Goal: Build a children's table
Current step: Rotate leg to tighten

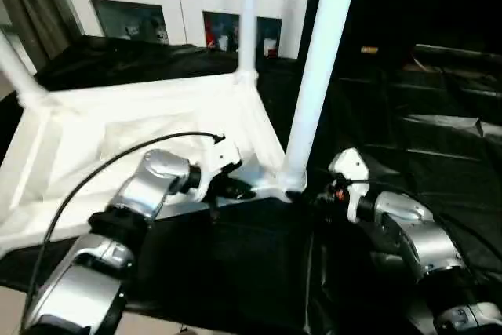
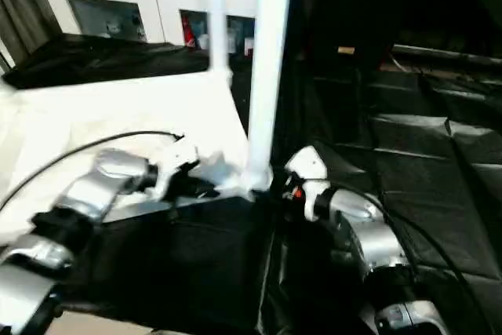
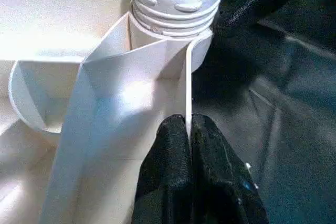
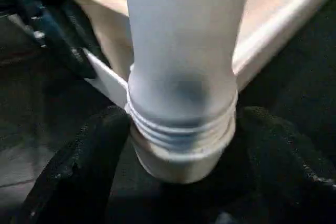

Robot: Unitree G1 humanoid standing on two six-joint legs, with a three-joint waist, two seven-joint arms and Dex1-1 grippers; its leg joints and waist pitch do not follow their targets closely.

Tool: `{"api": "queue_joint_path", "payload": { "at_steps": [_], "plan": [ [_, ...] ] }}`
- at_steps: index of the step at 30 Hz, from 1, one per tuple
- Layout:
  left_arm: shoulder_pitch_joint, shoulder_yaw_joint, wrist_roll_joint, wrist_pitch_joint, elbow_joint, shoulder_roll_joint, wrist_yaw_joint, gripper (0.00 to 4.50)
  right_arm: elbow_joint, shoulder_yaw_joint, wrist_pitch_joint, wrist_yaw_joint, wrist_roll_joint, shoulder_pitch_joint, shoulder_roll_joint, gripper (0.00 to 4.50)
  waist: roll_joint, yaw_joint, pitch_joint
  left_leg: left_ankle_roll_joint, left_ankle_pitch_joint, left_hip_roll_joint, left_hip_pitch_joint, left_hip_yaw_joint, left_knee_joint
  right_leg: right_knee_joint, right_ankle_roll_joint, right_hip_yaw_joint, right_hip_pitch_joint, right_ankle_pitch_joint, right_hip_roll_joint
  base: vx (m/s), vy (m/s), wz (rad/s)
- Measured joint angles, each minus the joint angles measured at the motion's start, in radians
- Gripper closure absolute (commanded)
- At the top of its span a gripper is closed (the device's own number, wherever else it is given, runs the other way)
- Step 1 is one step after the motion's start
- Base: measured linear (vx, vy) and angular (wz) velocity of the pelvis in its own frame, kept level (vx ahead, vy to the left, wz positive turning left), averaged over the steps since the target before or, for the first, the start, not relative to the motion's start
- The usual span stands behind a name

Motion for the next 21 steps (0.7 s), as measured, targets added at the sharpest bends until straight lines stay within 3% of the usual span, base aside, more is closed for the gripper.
{"api": "queue_joint_path", "payload": {
  "at_steps": [16, 21],
  "plan": [
    [0.047, -0.017, -0.024, 0.017, -0.081, 0.037, -0.095, 4.50, -0.053, 0.023, 0.026, 0.125, 0.065, 0.006, 0.003, 0.87, 0.000, 0.016, 0.000, 0.000, 0.000, 0.003, 0.001, 0.014, 0.001, 0.001, 0.000, 0.000, 0.000, 0.000, -0.002, 0.000, 0.000, 0.00],
    [0.051, -0.019, -0.024, 0.024, -0.092, 0.038, -0.098, 4.50, -0.053, 0.022, 0.045, 0.137, 0.071, 0.006, 0.003, 1.32, 0.000, 0.020, 0.000, 0.000, 0.000, 0.003, 0.001, 0.015, 0.001, 0.001, 0.000, 0.000, 0.000, 0.000, -0.002, 0.000, 0.000, 0.00]
  ]
}}
